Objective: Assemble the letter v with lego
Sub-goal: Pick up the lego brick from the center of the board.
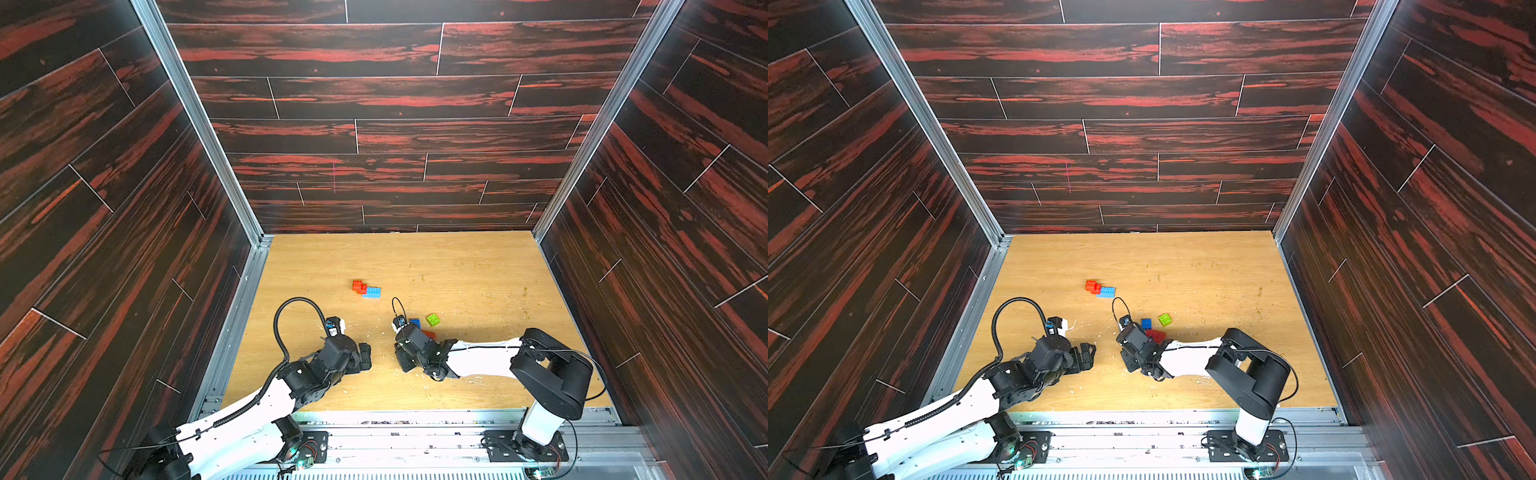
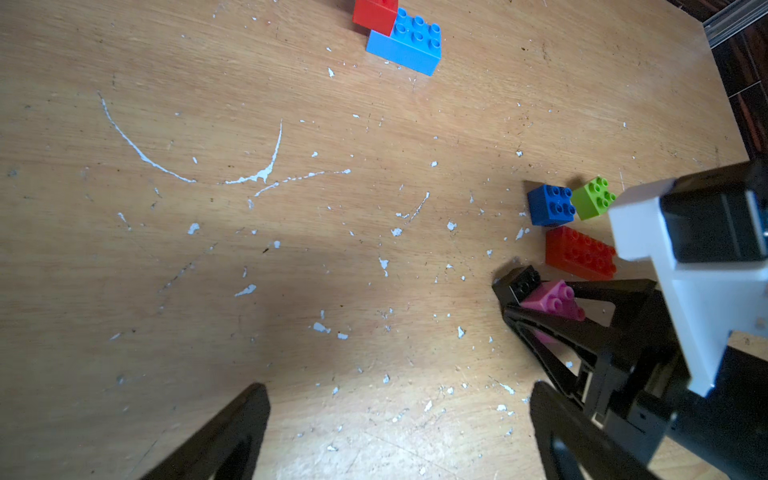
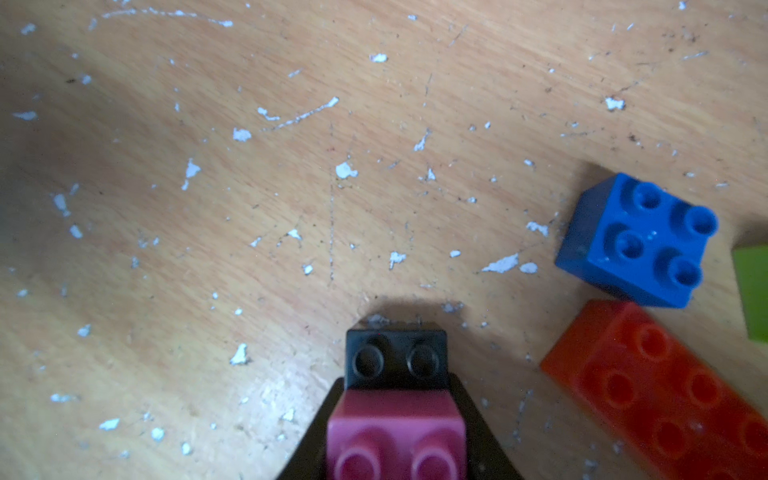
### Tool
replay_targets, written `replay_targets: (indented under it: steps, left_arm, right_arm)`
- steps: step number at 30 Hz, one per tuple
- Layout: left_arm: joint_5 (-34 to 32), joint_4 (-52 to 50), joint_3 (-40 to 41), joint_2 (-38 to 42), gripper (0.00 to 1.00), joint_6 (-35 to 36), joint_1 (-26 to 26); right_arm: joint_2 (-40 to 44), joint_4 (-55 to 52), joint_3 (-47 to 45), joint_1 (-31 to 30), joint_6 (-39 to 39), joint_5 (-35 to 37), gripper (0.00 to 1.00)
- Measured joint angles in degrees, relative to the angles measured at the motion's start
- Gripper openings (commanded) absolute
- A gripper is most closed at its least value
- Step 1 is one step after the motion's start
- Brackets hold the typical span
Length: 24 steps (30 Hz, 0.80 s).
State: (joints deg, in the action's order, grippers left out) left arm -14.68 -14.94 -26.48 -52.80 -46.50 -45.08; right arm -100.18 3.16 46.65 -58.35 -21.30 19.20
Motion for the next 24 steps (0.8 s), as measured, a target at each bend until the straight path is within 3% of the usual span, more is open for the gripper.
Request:
replay_targets:
  steps: [6, 13, 24]
  left_arm:
    - [-3.50, -0.28, -0.31, -0.52, 1.00, -0.15, 0.00]
    - [-13.97, -3.04, -6.69, -6.25, 1.00, -0.28, 0.96]
    - [-13.07, 1.20, -12.68, -23.41, 1.00, 1.60, 14.51]
  right_arm:
    - [0.00, -6.19, 3.04, -0.15, 1.66, -0.98, 0.32]
    - [0.02, -17.38, 11.58, 2.01, 6.38, -3.63, 0.32]
    - [-2.01, -24.85, 31.26, 10.34, 14.47, -6.67, 0.32]
